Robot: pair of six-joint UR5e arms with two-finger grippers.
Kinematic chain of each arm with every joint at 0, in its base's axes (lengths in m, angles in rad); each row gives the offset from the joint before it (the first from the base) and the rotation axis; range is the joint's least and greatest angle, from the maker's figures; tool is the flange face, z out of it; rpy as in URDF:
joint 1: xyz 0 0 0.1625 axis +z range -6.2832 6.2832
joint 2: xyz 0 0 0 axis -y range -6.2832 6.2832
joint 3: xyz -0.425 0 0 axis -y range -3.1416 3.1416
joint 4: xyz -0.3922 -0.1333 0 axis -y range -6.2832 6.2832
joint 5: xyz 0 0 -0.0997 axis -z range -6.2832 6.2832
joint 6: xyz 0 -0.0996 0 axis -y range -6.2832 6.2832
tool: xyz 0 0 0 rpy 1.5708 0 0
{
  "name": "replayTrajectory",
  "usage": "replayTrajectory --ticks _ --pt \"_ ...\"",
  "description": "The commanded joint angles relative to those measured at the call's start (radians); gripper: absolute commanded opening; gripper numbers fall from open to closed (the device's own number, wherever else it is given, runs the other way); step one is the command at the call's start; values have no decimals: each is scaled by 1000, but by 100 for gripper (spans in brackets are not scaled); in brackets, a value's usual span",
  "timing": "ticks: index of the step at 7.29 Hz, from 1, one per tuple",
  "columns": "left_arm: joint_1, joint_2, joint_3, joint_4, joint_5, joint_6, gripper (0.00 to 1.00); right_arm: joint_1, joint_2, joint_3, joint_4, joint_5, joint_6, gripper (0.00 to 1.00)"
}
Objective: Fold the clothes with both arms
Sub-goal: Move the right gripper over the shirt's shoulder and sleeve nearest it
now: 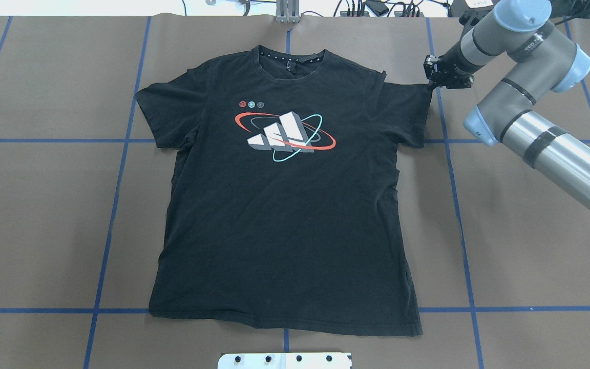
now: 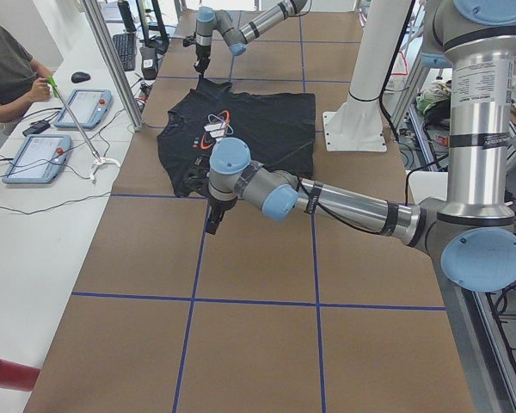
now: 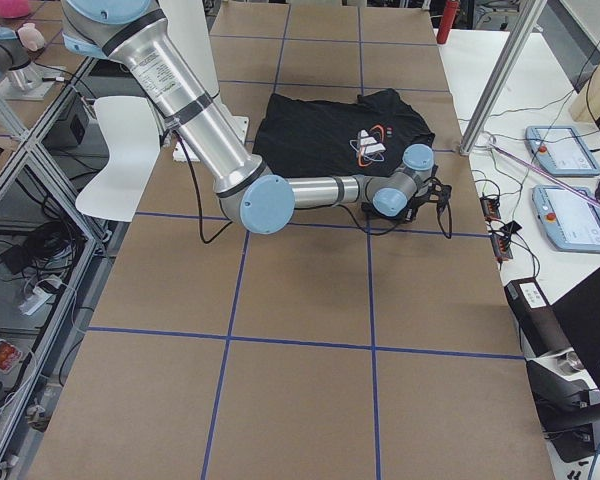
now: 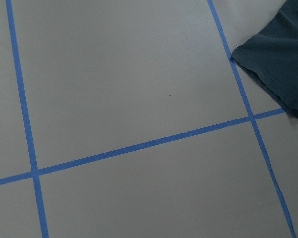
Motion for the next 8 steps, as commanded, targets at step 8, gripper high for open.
replayTrajectory --ticks 8 --pt "0 -1 -5 0 0 0 100 38 -197 251 -73 47 -22 0"
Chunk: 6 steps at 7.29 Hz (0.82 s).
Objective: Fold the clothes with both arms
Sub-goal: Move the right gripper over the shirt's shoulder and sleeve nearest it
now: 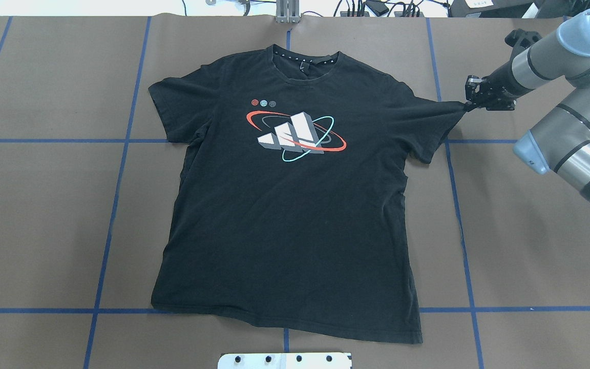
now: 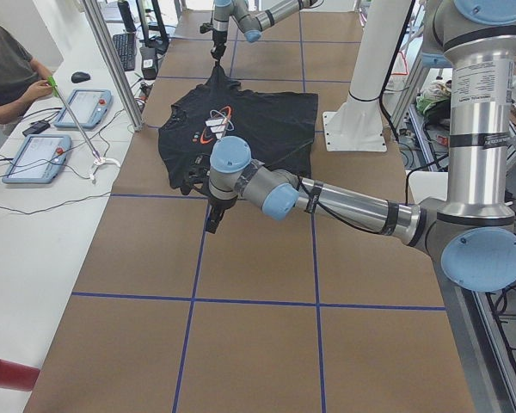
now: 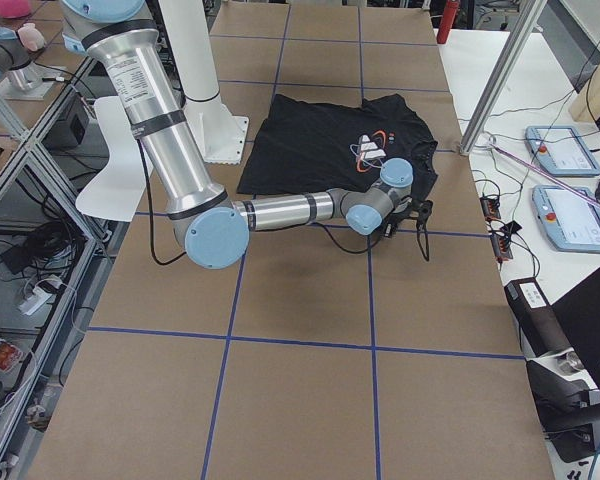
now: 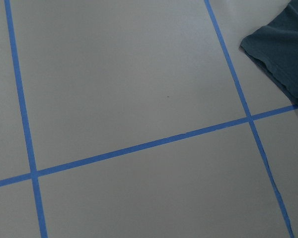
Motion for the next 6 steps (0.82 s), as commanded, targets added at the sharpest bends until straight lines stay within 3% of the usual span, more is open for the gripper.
replayTrajectory --ticks 1,3,6 --pt "0 -1 -1 0 0 0 100 -6 48 3 -36 3 14 0" --pt "0 -1 -1 0 0 0 100 -37 165 12 -131 3 90 0" --pt "2 -1 2 0 0 0 100 -136 285 -14 -133 -27 233 0"
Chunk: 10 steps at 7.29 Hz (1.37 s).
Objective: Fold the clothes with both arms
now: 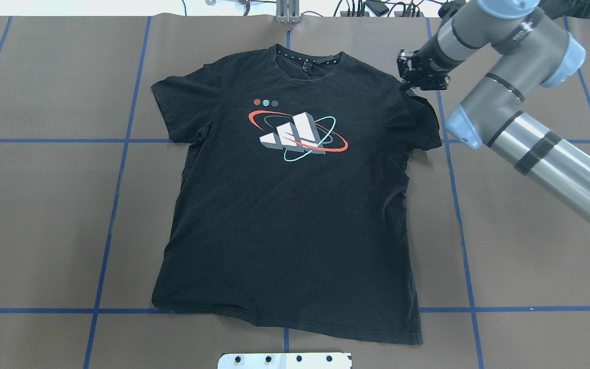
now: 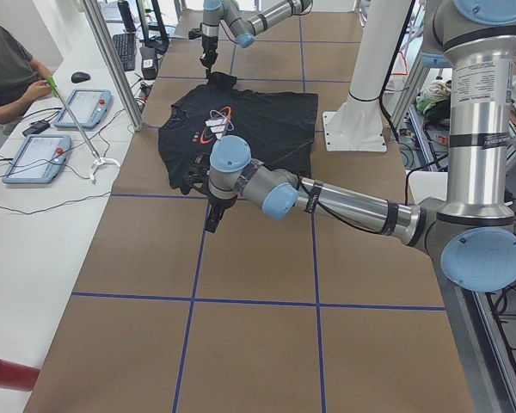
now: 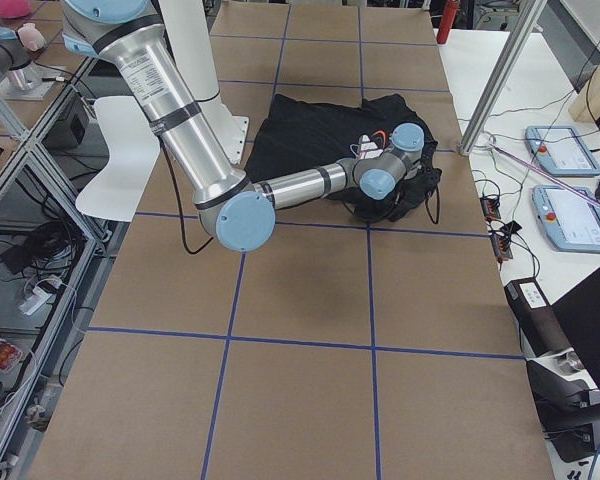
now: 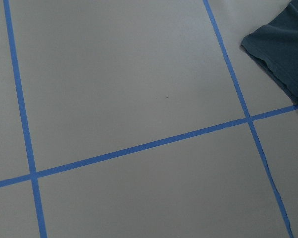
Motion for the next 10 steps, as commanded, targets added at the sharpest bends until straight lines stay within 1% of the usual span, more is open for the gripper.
replayTrajectory --ticks 1,3,4,6,7,8,9,10 --pt "1 0 2 0 0 0 100 -65 101 -59 -4 -49 76 0" --pt "1 0 0 0 0 0 100 -119 175 -134 -3 -151 115 0" --pt "1 0 0 0 0 0 100 -132 200 -165 -1 -162 120 0" --pt "1 -3 0 0 0 -2 100 -148 209 -185 -1 -186 123 0" --pt "4 -15 11 -2 3 0 100 -148 217 -196 -1 -187 124 72" --pt "5 -20 11 -9 2 3 100 -149 223 -196 -3 -193 130 100" --pt "8 -40 20 -18 2 2 100 -149 226 -190 -1 -192 138 100" --pt "13 -78 57 -43 2 3 100 -157 223 -140 -9 -180 137 100"
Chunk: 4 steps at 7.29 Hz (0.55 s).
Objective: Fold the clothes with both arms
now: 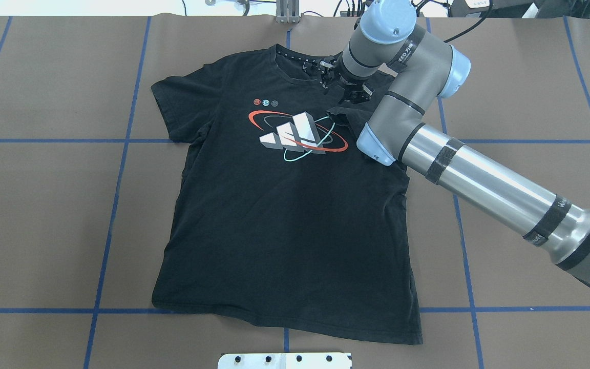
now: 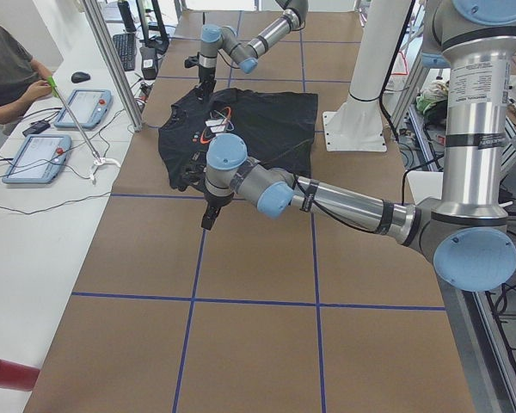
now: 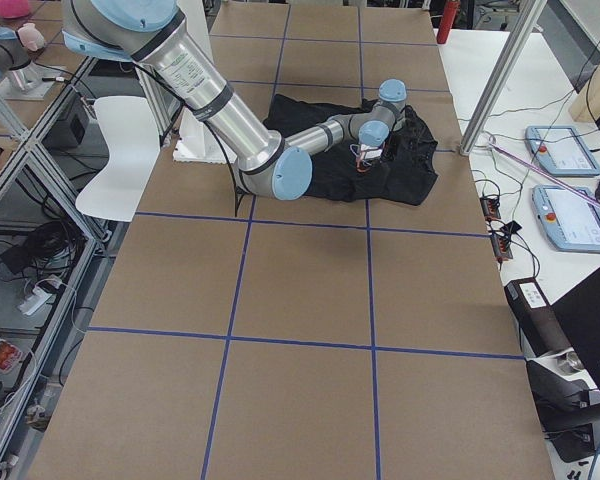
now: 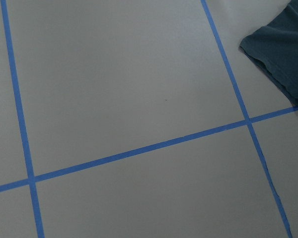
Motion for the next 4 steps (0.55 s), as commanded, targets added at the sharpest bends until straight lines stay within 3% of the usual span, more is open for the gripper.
replayTrajectory --ticks 1,2,4 --pt "13 -50 52 -70 -2 -26 100 -5 -15 99 -33 48 4 100" --pt "43 -98 78 -102 7 -84 99 -5 -37 167 -120 62 6 100" --pt "106 -306 291 -107 8 -108 99 -3 -168 332 -141 63 6 100"
